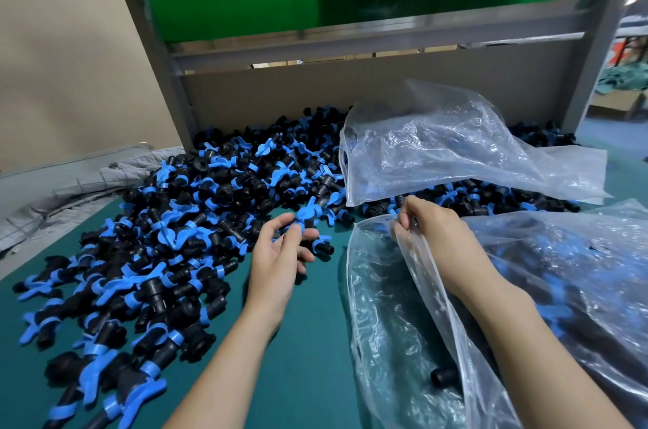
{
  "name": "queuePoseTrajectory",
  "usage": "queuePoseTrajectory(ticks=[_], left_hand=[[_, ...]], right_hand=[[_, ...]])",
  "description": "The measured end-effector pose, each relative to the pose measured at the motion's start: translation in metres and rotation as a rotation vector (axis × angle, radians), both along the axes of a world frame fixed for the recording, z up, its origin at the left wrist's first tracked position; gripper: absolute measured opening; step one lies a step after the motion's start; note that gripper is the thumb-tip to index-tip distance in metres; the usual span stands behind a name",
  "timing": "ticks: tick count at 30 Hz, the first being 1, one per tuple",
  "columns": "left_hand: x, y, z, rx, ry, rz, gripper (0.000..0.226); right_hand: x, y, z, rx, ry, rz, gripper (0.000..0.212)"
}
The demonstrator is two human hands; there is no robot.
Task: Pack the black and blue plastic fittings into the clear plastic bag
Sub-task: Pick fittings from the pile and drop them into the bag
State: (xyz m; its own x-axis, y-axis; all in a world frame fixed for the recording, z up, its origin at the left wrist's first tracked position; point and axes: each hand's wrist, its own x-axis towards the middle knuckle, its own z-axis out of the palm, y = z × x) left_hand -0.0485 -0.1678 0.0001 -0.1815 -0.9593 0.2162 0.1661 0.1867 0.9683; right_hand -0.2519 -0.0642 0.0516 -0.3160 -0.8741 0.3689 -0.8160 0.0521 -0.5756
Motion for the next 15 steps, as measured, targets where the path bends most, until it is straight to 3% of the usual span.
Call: queuePoseTrajectory(ticks=[5, 15], left_hand=[[0.0001, -0.0012, -0.0002, 0.021, -0.049, 0.137, 0.025], [0.0006, 0.0078, 0.0089, 0.026, -0.012, 0.121, 0.039]], right_hand=[[-0.0011, 0.0008, -0.0004, -0.006, -0.006, 0.007, 0.026], [-0.002, 0.0, -0.0004, -0.001, -0.002, 0.006, 0.024]])
